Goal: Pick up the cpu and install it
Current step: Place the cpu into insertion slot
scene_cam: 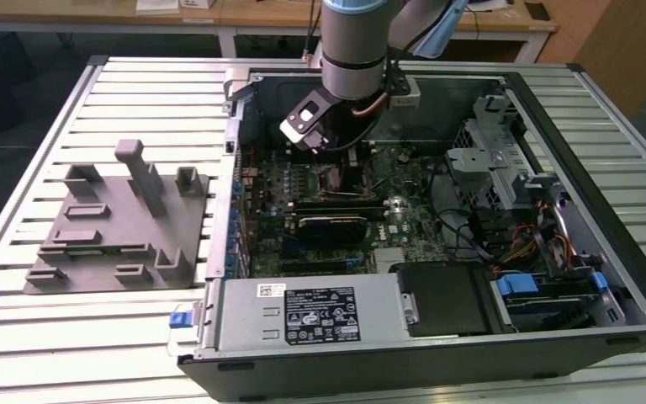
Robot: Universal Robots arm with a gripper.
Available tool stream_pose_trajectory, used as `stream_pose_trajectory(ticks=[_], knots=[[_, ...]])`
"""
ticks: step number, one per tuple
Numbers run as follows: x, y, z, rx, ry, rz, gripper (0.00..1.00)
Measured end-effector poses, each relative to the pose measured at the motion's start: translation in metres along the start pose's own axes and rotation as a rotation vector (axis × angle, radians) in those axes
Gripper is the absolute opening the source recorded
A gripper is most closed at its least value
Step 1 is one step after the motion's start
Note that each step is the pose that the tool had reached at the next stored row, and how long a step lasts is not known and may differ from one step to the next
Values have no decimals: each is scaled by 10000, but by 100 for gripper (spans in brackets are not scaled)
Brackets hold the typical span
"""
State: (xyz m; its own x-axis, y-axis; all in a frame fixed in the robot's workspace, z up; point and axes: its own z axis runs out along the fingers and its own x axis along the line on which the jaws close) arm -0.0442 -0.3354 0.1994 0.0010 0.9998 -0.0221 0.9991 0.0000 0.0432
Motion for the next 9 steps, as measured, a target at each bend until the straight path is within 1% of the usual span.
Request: stream_pose_trajectory(ticks=[9], knots=[[1, -2, 35, -1, -2, -1, 54]])
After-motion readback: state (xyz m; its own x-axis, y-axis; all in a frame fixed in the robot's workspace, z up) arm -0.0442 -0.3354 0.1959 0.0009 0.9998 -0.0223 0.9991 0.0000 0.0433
